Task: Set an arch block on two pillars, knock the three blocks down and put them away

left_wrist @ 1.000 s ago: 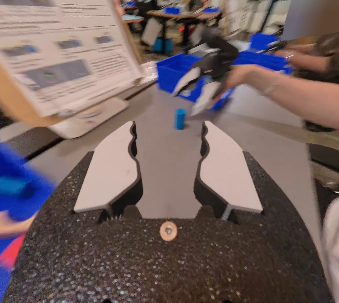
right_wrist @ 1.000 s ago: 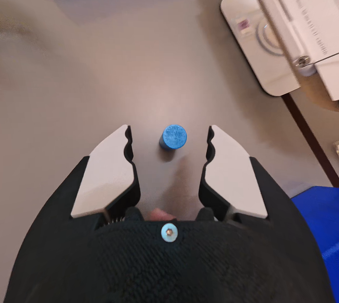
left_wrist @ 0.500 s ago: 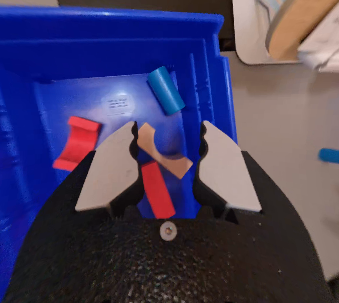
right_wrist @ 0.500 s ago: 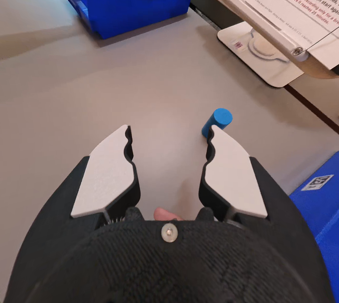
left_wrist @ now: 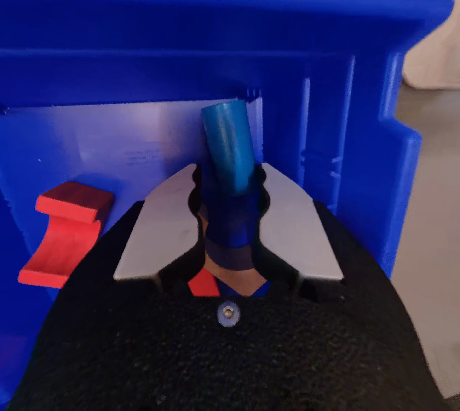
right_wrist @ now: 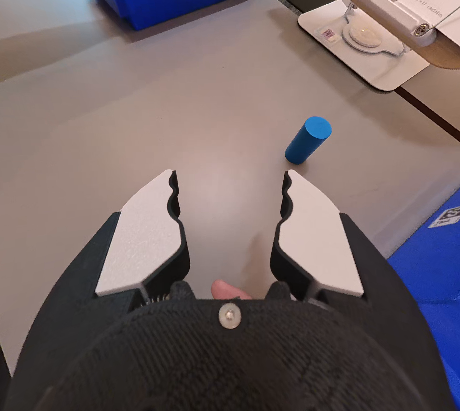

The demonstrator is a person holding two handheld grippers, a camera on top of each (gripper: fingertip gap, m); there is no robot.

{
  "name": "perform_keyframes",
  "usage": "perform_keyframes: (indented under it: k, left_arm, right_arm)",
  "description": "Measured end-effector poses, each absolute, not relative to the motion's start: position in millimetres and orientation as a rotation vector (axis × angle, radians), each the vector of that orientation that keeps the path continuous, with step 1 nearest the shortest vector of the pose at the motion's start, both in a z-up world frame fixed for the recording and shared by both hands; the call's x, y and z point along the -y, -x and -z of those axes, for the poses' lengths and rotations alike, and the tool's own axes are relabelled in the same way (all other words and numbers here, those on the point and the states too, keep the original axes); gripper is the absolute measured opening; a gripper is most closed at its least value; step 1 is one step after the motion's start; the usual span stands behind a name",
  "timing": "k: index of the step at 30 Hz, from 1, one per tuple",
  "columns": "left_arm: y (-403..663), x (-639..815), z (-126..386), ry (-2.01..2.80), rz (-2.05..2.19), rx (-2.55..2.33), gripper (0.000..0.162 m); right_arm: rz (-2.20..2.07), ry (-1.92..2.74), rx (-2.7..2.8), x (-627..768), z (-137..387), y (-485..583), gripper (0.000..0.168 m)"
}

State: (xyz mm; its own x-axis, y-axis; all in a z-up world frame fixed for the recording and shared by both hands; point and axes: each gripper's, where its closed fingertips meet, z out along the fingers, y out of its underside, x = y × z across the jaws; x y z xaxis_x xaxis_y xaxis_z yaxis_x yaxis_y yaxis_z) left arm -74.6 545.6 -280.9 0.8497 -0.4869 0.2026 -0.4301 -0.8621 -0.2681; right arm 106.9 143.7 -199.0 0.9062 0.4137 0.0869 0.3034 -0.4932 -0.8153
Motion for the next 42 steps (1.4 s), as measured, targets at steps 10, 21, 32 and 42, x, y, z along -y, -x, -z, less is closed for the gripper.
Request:
perform_keyframes:
  k: [10,21,32,42]
  left_arm:
    - [92.6,-542.1,265.1,2.537,0.139,-1.221,0.032]
    - [59.1,-361.9,107.1,1.656,0.659,-1.827,0.032]
    - [24.6,-209.7,114.7,1.18,0.528,-2.186,0.032]
    - [7.4,-178.3,116.3,1.085,0.584,-2.185,0.032]
  right_arm:
    - [-0.088,2.075,0.526,-149.0,185.0,-104.5,0.08]
    - [-0.33,1.689,0.463,-183.7,93.6,-67.0,0.075]
    - [-0.475,1.635,0.655,-185.9,88.3,-5.1,0.057]
    - [-0.563,1.656,0.601,-166.9,95.9,-6.2,0.036]
